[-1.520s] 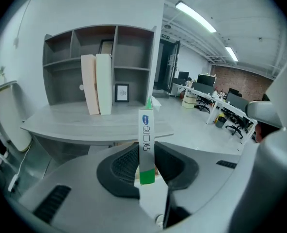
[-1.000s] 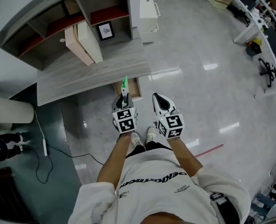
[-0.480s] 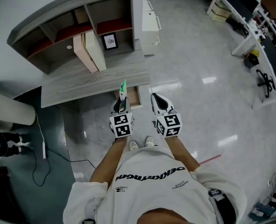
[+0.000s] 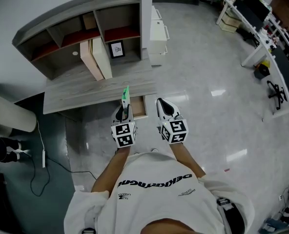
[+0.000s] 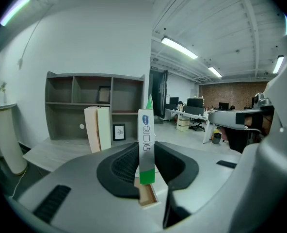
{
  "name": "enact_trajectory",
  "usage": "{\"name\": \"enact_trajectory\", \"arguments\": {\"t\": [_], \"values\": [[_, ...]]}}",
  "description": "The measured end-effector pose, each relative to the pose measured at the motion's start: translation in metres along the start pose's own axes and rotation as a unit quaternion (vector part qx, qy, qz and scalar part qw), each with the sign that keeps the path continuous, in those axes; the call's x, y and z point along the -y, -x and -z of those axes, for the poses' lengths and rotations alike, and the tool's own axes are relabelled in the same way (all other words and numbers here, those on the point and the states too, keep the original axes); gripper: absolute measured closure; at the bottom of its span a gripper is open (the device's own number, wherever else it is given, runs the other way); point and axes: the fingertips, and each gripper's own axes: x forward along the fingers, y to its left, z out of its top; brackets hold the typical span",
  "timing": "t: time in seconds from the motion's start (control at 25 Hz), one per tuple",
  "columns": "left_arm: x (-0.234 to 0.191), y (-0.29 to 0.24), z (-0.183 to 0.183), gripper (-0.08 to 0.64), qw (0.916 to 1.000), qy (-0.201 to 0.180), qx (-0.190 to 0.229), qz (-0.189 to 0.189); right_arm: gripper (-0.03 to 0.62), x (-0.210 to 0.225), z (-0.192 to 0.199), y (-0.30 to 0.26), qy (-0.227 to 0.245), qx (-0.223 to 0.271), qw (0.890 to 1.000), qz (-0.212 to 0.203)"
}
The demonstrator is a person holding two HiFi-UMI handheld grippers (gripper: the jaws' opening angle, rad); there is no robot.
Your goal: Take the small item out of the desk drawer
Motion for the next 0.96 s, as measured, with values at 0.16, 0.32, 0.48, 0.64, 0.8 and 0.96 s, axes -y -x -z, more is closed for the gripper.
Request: {"name": "enact_trajectory", "arguments": {"t": [0.16, 0.32, 0.48, 0.64, 0.8, 0.96], "values": [[-0.0004, 0.0027, -0.0007, 0.457, 1.0000, 0.001, 0.007, -0.002, 0.560, 0.0019, 0.0010, -0.0008, 0.001, 0.000, 1.000, -0.002], [0.0000, 0.0026, -0.0020, 0.457, 0.9999, 0.000, 0.012, -0.006, 0.560, 0.0012, 0.0018, -0.0028, 0.001, 0.001, 1.000, -0.008], [0.0032, 0.0050, -0.0045, 0.456, 0.9998, 0.000, 0.017, -0.008, 0.560, 0.0005, -0.0003, -0.0005, 0.001, 0.004, 1.000, -0.014], [0.0054, 0.0057, -0.0071, 0.456, 0.9997, 0.001, 0.021, -0.010, 0.560, 0.0018, -0.0019, -0.0007, 0.001, 0.005, 1.000, -0.017], [0.0050, 0.0075, -0.0077, 0.457, 0.9997, 0.001, 0.021, -0.014, 0.560, 0.0024, -0.0023, -0.0009, -0.001, 0.005, 1.000, -0.019], [0.0066, 0.0096, -0.0048, 0.457, 0.9997, 0.004, 0.020, -0.017, 0.561, 0.0026, 0.0028, 0.0011, -0.002, 0.001, 1.000, -0.022]]}}
